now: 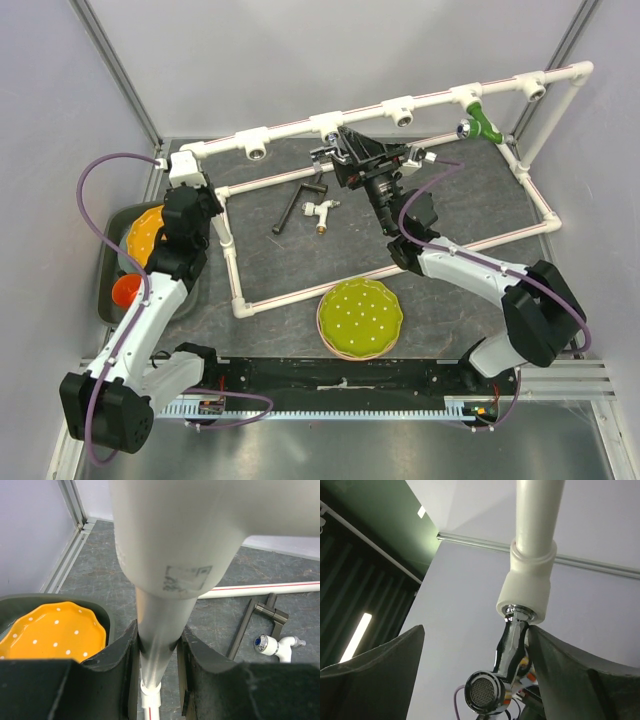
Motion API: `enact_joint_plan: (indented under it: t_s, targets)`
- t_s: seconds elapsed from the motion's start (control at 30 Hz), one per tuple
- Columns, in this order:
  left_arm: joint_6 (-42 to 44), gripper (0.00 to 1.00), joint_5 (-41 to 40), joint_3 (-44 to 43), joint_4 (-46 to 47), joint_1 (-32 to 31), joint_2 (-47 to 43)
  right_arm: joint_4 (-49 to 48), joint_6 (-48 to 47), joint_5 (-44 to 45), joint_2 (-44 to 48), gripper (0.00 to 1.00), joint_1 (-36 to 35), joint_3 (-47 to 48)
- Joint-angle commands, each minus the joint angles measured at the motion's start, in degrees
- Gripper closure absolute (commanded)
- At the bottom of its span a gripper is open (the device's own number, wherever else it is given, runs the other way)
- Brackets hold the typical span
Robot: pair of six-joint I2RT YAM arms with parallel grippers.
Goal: Install the water faucets
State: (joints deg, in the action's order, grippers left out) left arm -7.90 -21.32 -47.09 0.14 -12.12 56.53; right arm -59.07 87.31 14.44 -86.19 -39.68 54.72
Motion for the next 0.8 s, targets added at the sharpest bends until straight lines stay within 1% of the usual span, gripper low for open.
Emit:
enact_joint_plan:
  t_s: [0.0, 0.03, 0.07, 0.13, 0.17, 0.2, 0.27, 0.3, 0.33, 0.37, 0.4, 0.43, 0.47, 0.5, 0.53, 0.57, 0.6, 0.63, 0.67, 0.7, 0.73, 0.77]
  targets:
    - [-6.0, 0.98, 1.2, -2.0, 1.1, -0.2, -0.6, -9.1, -1.9, 1.4, 4.4, 0.06, 1.1, -1.6]
    - [-6.0, 0.98, 1.2, -1.9, 1.1, -0.2, -0.6, -8.6, -3.0, 1.1, 5.1, 0.02, 1.1, -2.2]
    - [-6.0, 0.98, 1.2, -1.9, 1.1, -0.1, -0.6, -7.8, -4.6, 0.6, 6.9, 0.02, 1.3, -2.7]
    - [-6.0, 0.98, 1.2, -2.0, 1.0, -0.2, -0.6, -2.9, -10.1, 0.3, 9.4, 0.02, 1.4, -4.0]
    - [-6.0, 0.98, 1.2, -2.0, 1.0, -0.2, -0.6, -0.4, -12.1, 0.4, 12.2, 0.02, 1.4, -4.3]
    - [-6.0, 0.98, 1.2, -2.0, 1.0, -0.2, -0.6, 5.4, -17.3, 0.5, 13.6, 0.02, 1.5, -4.4]
    - [-6.1, 0.98, 1.3, -1.9, 1.1, -0.2, -0.5, 11.5, -23.6, 0.4, 17.7, 0.02, 1.5, -3.7]
    - [-6.1, 0.98, 1.4, -2.0, 1.0, -0.2, -0.5, 18.5, -31.5, 0.1, 18.8, 0.02, 1.4, -1.8]
    - [-6.1, 0.98, 1.4, -2.0, 1.0, -0.2, -0.5, 22.3, -35.8, -0.5, 19.8, 0.02, 1.4, -0.4]
    - [-6.2, 0.98, 1.5, -1.9, 1.0, -0.2, -0.7, 26.3, -41.3, -1.4, 21.1, 0.02, 1.4, 3.4]
    - [-6.2, 0.98, 1.5, -1.9, 1.0, -0.2, -0.5, 34.8, -45.8, -3.5, 21.5, 0.02, 1.4, 5.6]
    - [-6.2, 0.98, 1.5, -2.0, 1.0, -0.2, -0.5, 38.9, -54.7, -4.2, 21.6, 0.02, 1.3, 7.7]
    - [-6.2, 0.98, 1.5, -1.9, 0.9, -0.2, -0.5, 42.5, -59.2, -4.8, 21.8, 0.02, 1.1, 11.5]
    - [-6.2, 0.98, 1.7, -2.0, 1.0, -0.2, -0.5, 49.8, -63.6, -4.4, 21.7, 0.02, 0.1, 13.6]
    - [-6.3, 0.98, 1.7, -1.9, 1.0, -0.2, -0.6, 53.4, -73.6, -3.9, 21.5, 0.02, -0.7, 15.5]
    - [-6.3, 0.98, 1.6, -1.9, 1.0, -0.2, -0.5, 56.8, -78.2, -2.5, 20.9, 0.02, -1.7, 19.4]
    - [-6.3, 0.98, 1.6, -1.9, 1.0, -0.2, -0.5, 63.2, -83.8, -0.4, 20.5, 0.02, -4.8, 21.2]
    - [-6.4, 0.98, 1.7, -2.0, 0.9, -0.2, -0.5, 65.8, -88.9, 4.4, 19.8, 0.02, -6.8, 22.8]
    - [-6.4, 0.98, 1.8, -1.9, 0.9, -0.2, -0.5, 67.8, -98.5, 6.8, 18.8, 0.02, -8.6, 25.1]
    - [-6.5, 0.98, 1.8, -1.9, 1.0, -0.2, -0.5, 70.9, -102.3, 9.4, 18.2, 0.02, -11.7, 26.0]
    - [-6.6, 0.98, 1.9, -1.9, 1.0, -0.2, -0.5, 71.9, -105.7, 14.8, 17.6, 0.02, -13.0, 26.7]
    - [-6.6, 0.98, 2.0, -1.9, 0.9, -0.2, -0.4, 73.0, -113.2, 16.9, 16.2, 0.02, -14.2, 28.0]
